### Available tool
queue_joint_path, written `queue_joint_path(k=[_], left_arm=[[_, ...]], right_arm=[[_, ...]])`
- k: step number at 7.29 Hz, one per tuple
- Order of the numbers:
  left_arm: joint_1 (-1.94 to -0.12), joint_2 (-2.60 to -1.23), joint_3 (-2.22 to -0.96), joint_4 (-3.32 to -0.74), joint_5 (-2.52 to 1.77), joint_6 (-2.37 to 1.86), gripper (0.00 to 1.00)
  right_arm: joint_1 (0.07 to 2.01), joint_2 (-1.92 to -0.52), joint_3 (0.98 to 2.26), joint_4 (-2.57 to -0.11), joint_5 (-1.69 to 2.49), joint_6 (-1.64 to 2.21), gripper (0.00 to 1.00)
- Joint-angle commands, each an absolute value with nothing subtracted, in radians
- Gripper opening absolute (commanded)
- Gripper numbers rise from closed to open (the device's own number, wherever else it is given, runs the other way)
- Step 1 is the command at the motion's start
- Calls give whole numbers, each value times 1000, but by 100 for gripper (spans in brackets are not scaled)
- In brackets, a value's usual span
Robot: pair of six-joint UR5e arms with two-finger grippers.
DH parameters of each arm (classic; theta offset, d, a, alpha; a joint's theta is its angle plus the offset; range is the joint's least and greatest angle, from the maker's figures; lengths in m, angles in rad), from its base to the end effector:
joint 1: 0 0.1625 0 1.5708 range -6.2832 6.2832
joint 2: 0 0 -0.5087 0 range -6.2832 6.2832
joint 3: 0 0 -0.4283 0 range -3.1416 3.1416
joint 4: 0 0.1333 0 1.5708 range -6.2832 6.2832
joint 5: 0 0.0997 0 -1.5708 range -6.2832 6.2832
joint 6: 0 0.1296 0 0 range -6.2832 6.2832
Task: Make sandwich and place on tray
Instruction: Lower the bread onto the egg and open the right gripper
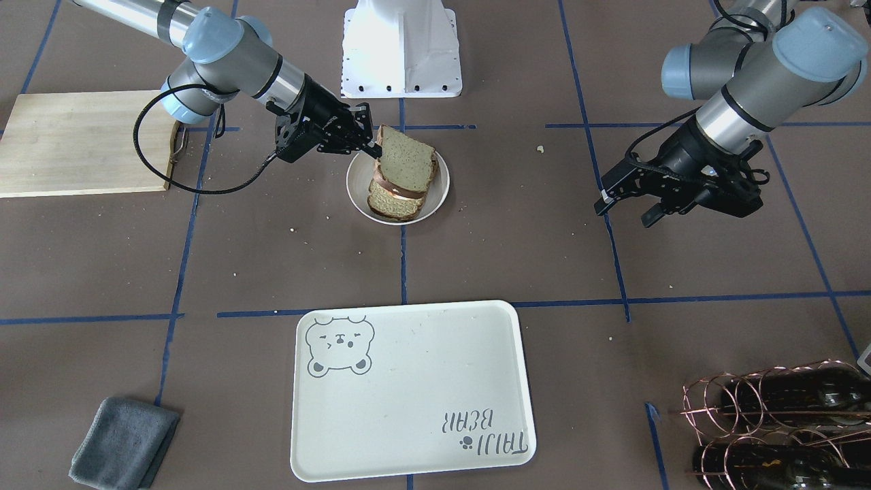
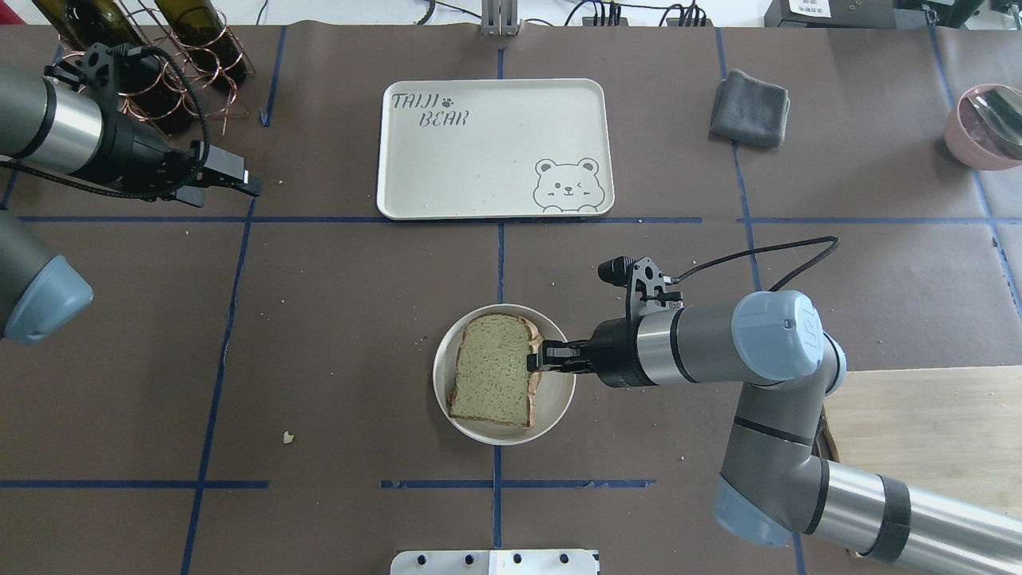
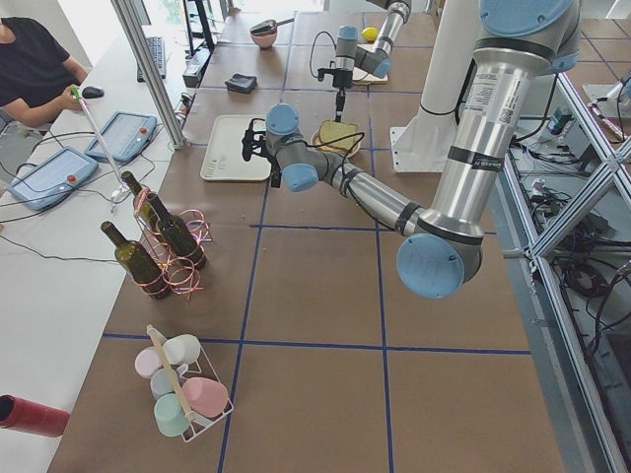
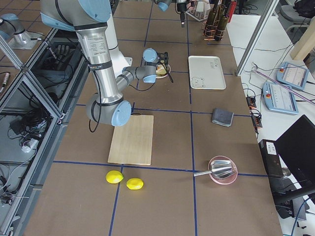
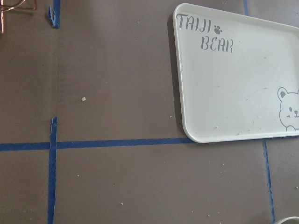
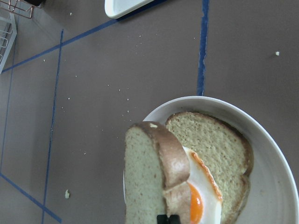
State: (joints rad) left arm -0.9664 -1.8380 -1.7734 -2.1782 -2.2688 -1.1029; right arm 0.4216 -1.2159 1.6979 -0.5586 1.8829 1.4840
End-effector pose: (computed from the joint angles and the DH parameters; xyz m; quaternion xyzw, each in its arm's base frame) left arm 0.3287 -0.5640 0.4185 0.0956 0.5562 -0.0290 0.8250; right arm -0.5885 -0.3664 0.3510 0.0584 -0.6784 0.0166 0.7322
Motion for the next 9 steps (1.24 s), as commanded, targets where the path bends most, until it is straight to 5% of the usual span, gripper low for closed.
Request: queue_joint_path(k=[1,2,3,9], left_arm=[[-965,-1851,-1766,-2178,-2269,-1103,100],[-965,-1862,-1753,-2178,-2269,-1112,100],[-956,-1887,-1743,-2180,-2269,-1152,100],[-643,-1967,-1761,-2143,-1993,-1414,100]], right_arm=[[443,-1215,1678,-563,1882,1496,36],[452,-1215,1671,-563,1882,1497,79],[466,-1207,1658,-564,1879,1525,99],[751,-1167,1686,-1050,2144,1376,100]])
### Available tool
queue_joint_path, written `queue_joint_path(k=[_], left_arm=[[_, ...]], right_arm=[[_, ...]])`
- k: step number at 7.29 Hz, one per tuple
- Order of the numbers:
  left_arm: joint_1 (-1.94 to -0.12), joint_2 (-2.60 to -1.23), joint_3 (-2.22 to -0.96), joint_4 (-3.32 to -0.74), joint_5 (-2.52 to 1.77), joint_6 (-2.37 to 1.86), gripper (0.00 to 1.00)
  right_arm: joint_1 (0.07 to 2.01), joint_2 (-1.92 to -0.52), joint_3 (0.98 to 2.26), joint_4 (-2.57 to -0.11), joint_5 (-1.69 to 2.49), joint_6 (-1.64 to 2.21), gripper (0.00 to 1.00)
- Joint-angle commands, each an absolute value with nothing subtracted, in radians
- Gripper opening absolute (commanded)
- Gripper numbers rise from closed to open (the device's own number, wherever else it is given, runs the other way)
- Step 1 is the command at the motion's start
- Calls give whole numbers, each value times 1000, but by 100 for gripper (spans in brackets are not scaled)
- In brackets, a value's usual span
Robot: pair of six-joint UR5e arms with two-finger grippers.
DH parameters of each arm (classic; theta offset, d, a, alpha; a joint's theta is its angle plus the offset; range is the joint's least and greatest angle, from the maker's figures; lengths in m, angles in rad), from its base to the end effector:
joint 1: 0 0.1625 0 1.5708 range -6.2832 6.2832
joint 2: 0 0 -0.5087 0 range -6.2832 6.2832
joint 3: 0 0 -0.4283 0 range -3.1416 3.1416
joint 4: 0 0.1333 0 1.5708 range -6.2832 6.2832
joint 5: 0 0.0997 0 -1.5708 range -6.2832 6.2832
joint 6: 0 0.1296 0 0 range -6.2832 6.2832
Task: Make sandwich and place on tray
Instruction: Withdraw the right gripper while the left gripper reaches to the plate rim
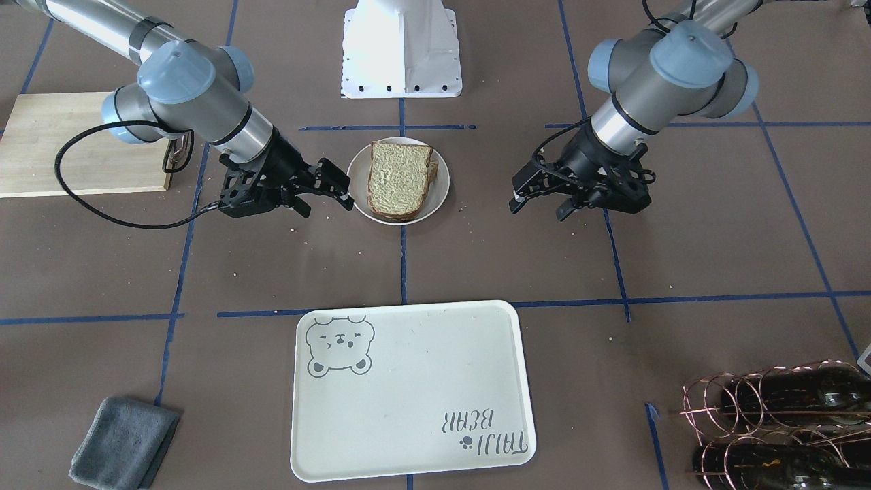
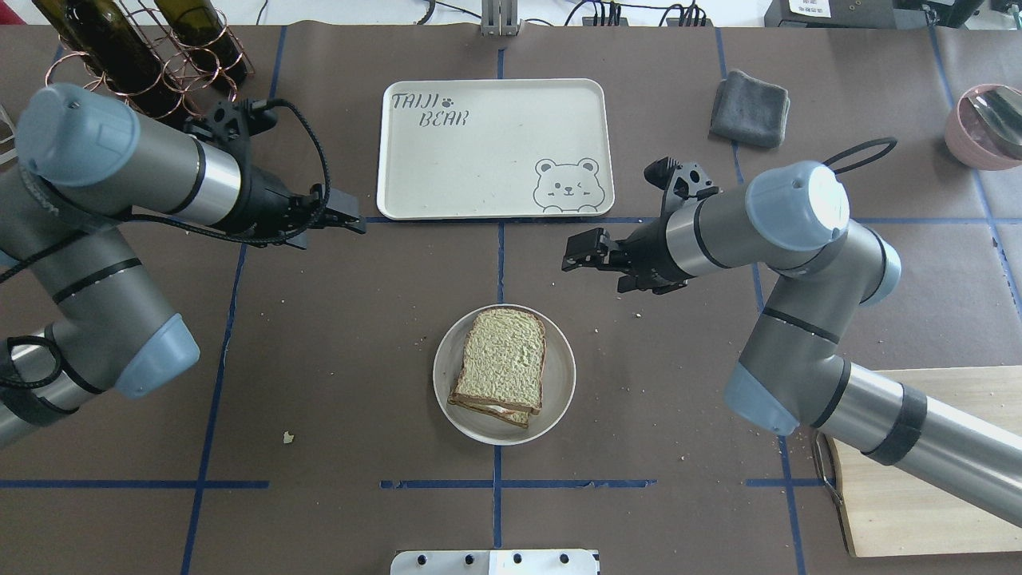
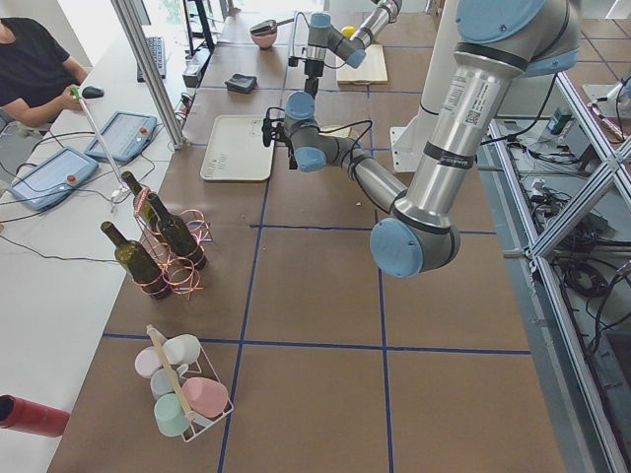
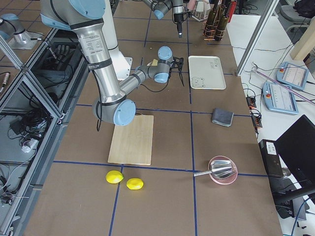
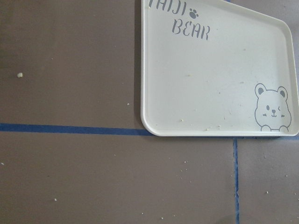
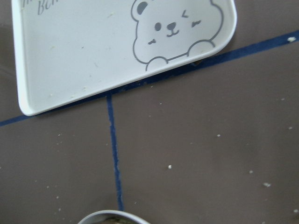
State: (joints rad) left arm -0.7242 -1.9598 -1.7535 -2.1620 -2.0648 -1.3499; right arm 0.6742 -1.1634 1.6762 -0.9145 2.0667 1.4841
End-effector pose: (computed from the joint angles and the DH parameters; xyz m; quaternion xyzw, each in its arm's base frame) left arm 0.4748 -0.5159 0.3552 0.0605 0.5672 -0.0717 0.8182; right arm -0.5167 -0.5046 0.3722 0.0086 -0.5727 0.1045 0.8130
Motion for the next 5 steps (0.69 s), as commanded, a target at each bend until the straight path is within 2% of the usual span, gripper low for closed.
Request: queue_joint_path(k=[1,3,5], left_arm=[[-609,-2006,-1767,-2046,-1961,-1417,100],[-514,-2062,-1781,-1898,-1864,-1419,96],[-427,-2062,-1772,-1898,-1806,-1454,81]], right_arm=[[785,-1172,1703,-1172,2149,1254,100],[842,-1189,1768,-1404,2151,1012,100],[885,-1250,1845,-1555,2152,812,100]])
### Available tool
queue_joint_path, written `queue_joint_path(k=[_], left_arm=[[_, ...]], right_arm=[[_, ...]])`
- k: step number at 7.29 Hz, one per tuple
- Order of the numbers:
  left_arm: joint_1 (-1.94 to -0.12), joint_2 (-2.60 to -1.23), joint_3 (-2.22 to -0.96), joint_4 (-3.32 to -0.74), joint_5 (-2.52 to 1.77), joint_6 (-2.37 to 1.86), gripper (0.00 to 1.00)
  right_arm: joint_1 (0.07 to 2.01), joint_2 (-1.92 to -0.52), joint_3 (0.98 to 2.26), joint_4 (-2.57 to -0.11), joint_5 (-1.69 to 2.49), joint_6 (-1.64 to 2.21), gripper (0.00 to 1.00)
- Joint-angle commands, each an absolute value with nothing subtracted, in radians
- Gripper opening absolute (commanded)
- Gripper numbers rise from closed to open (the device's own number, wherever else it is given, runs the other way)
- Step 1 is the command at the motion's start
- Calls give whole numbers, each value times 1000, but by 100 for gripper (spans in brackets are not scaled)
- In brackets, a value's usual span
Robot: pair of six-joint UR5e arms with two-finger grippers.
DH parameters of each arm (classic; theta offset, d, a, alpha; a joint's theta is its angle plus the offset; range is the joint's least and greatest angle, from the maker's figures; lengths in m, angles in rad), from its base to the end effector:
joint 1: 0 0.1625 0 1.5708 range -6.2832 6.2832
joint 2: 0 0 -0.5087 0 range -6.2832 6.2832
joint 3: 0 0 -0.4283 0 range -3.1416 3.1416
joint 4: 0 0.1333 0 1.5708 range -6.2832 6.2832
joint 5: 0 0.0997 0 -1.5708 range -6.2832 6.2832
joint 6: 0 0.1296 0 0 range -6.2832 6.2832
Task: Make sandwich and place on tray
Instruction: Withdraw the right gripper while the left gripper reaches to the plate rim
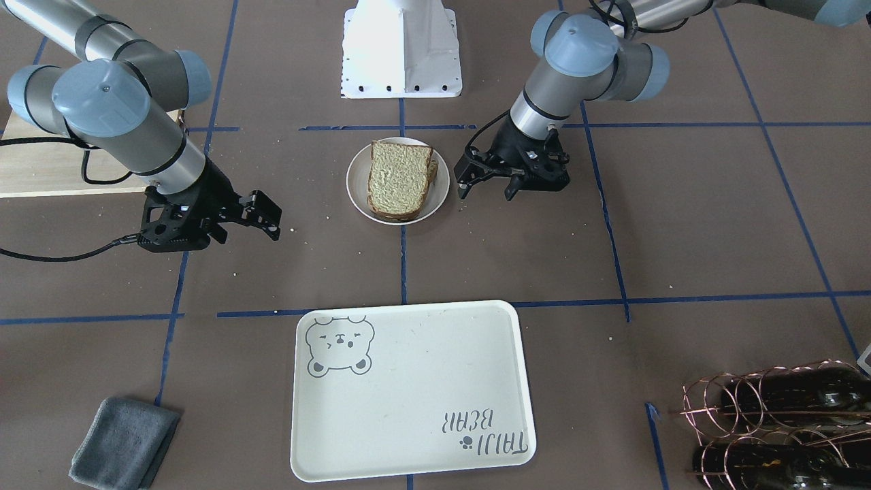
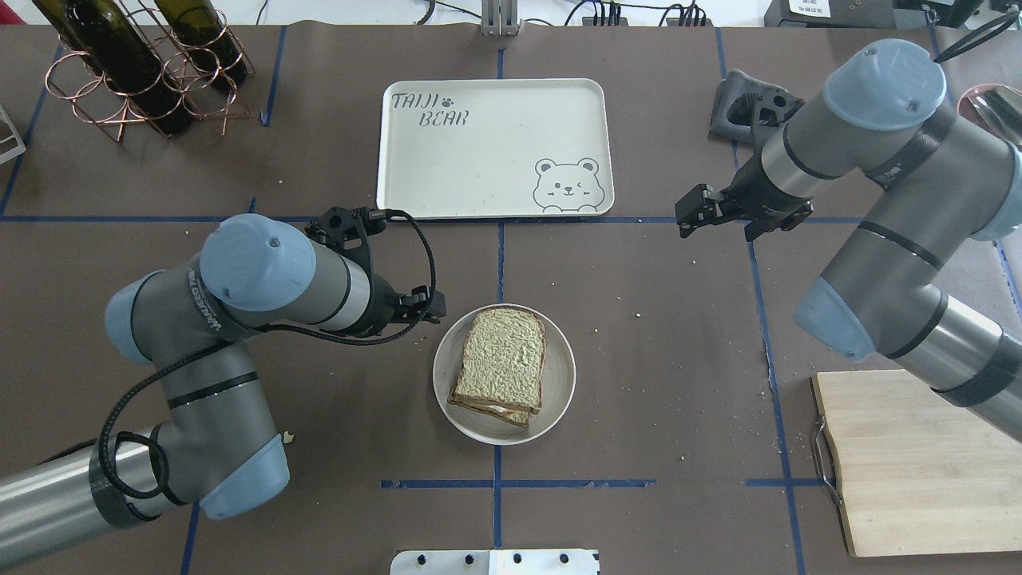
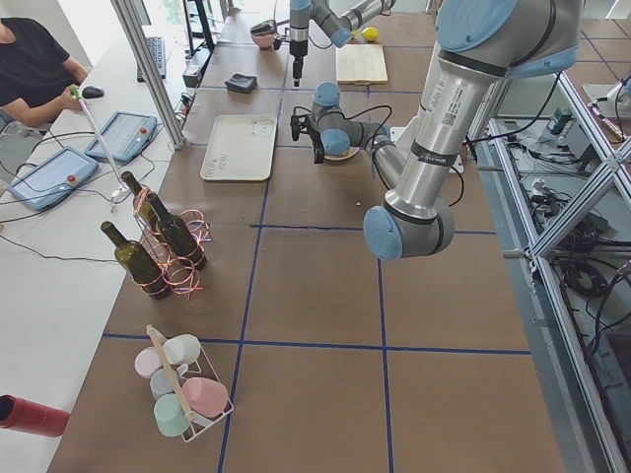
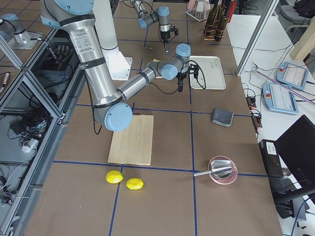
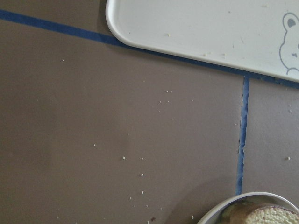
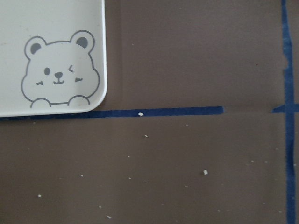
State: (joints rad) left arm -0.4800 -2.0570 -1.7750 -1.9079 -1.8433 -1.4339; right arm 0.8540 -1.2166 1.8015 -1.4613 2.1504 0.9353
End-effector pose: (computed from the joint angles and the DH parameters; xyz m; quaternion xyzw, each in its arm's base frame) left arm 0.5988 -0.4227 0.3187 0.0351 0.4998 -0.0815 0.8616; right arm -0.3995 -0.5533 0.4227 0.0234 -0.4219 0.0016 0.9063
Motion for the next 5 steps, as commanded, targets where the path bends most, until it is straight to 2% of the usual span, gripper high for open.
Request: queue_joint_path(k=[1,5], left_arm=[[-404,-2063,-1761,-1899,-1804,-1462,71],[-365,-2080,-1721,-1907,-1795,-1460,41]], right_arm=[[915,-1264,1845,-1566,2178,772,100],[1012,-1301,1845,-1563,2268,703,100]])
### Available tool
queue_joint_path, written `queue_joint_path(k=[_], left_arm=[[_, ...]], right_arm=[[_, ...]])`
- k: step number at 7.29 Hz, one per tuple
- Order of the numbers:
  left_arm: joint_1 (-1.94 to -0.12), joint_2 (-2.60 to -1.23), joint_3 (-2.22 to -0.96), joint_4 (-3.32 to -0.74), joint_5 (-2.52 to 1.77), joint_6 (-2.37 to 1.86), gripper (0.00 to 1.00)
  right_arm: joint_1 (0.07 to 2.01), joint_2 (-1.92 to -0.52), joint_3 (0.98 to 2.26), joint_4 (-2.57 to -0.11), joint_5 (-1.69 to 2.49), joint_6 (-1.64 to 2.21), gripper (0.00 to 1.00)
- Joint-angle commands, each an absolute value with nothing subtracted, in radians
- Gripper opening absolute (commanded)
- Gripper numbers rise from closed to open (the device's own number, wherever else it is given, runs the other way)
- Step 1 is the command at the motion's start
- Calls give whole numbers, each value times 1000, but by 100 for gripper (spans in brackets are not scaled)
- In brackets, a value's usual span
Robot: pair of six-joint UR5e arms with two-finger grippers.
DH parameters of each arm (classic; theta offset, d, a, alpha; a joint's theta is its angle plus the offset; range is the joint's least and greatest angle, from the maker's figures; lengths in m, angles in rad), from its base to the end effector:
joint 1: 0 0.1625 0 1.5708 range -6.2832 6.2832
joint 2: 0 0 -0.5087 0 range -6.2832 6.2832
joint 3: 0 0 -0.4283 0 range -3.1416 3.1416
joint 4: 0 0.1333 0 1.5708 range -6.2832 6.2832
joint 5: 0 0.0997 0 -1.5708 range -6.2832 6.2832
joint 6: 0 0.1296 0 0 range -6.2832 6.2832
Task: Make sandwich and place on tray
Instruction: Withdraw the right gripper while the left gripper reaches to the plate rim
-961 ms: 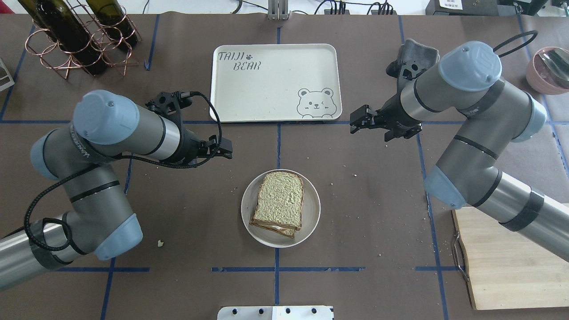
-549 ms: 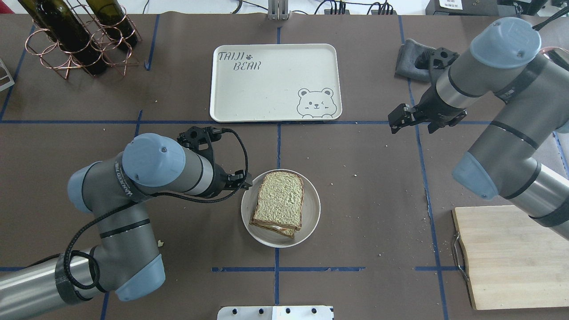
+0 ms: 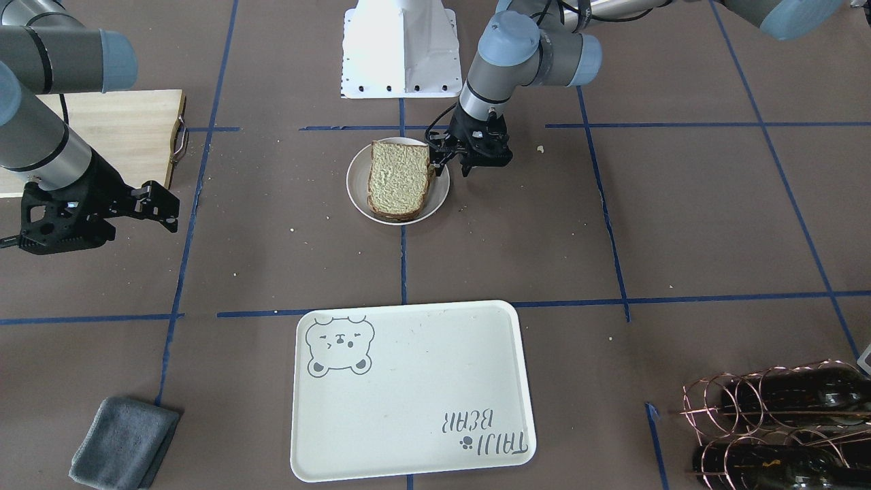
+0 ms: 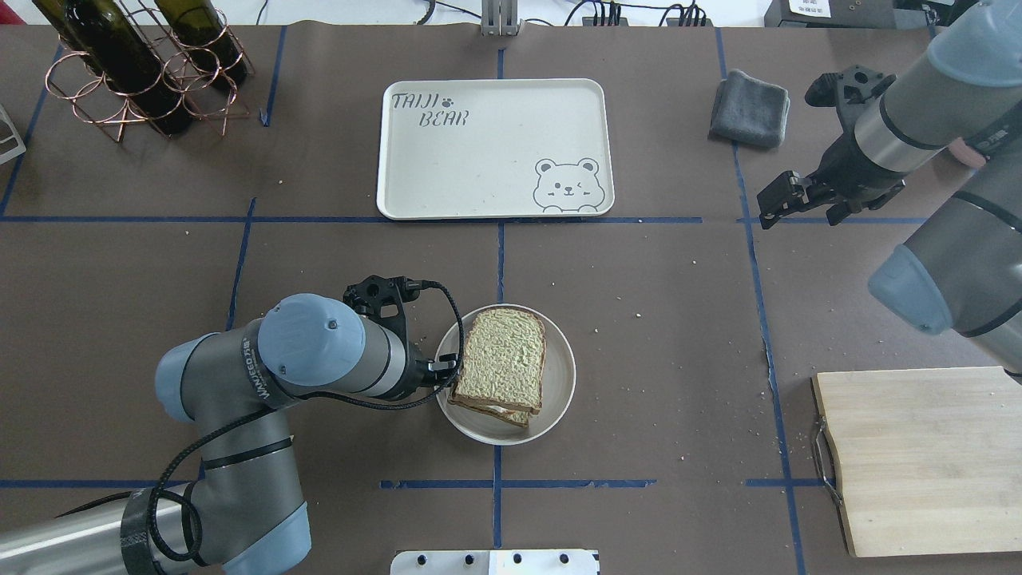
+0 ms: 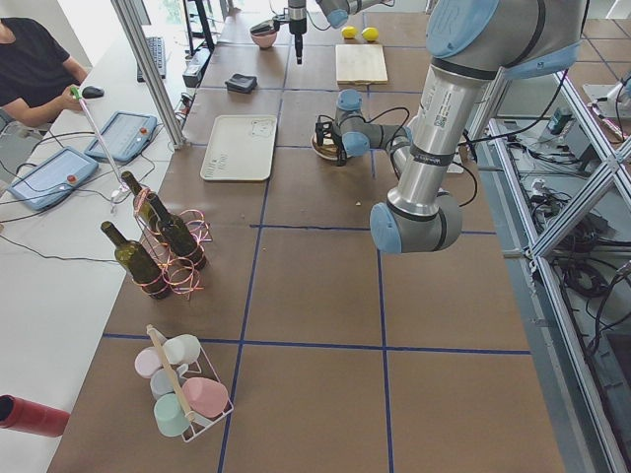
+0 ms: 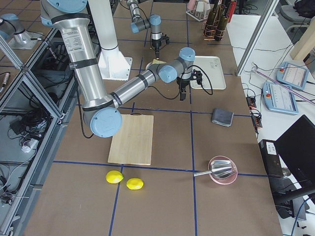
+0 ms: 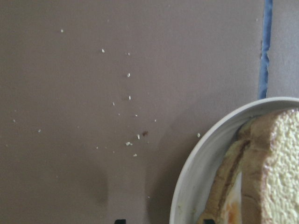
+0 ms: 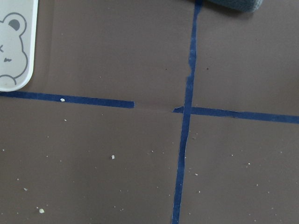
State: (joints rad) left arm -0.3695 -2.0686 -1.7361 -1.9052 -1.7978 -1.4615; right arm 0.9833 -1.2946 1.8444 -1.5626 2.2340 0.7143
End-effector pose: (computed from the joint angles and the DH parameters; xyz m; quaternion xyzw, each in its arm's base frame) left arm 0.6530 -0.3646 0.3305 0.0161 0.4853 -0.0595 0.8722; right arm -0.3116 -0.5645 0.4620 0.0175 -0.4067 -0.0319 0.9128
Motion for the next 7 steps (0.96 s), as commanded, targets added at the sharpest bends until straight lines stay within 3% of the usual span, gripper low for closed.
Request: queue_joint_path(k=[1,5,6,7], left_arm=[[-365,-2079,-1720,-1908,-1795,-1460,37],[-359,-2098,-1686,-1939,-1796,-1462,33],[-359,-2100,-1687,-1939,-1796,-1463,24],[-359,-2099,-1692,-1939,-1796,-1460,5]], right_arm=[[1015,-1305,1845,-1563,2270,703,100],[1019,-1313,1847,-1560,2270,696,100],[1020,-1313,1847,-1560,2270,696,100],[1020,-1315,1847,-1560,2270,696,100]])
